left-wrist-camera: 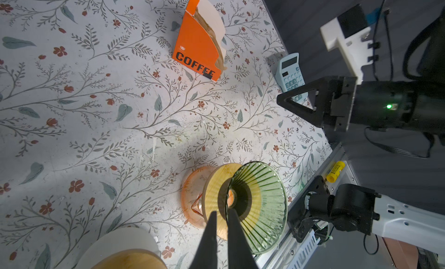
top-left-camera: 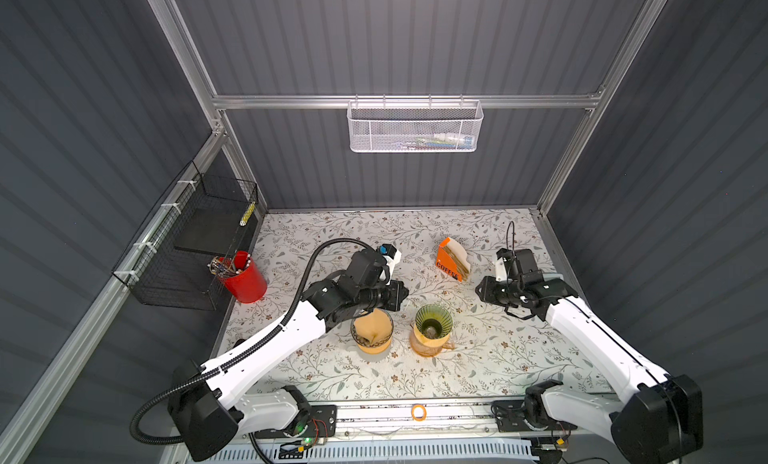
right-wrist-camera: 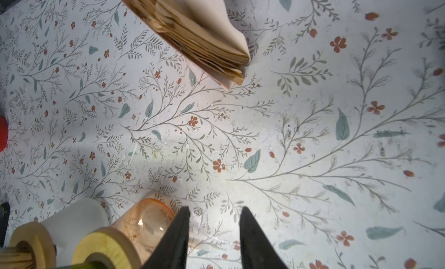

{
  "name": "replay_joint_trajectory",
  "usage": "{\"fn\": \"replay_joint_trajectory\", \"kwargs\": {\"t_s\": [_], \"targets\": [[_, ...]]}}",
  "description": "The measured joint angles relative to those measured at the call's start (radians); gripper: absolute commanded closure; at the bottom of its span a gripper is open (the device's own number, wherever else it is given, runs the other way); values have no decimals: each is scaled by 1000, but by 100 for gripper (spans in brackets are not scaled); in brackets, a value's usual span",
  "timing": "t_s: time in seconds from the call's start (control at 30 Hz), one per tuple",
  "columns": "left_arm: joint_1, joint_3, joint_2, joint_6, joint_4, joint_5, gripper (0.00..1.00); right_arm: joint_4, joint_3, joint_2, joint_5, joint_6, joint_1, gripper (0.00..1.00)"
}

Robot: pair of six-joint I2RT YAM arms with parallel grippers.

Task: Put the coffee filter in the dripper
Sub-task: 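Move the right gripper to the orange COFFEE filter box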

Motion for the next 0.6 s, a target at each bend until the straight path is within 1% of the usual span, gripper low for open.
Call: {"fn": "replay_joint_trajectory", "kwargs": {"t_s": [0.2, 0.33, 0.37, 0.5, 0.6], "targets": [[14, -4, 3, -11, 15, 12, 88, 270, -107, 101, -67, -31, -74, 66], [18, -5, 8, -11, 23, 19, 88, 404, -118, 177, -105, -42, -95, 70], [19, -6, 9, -11, 23, 20, 88, 438, -118, 198, -110, -44, -98, 72], [22, -8, 16, -11, 23, 26, 88, 525, -114, 276, -129, -56, -103, 76], [24, -11, 20, -11, 23, 26, 88, 571, -106, 336, -142, -61, -105, 77]]}}
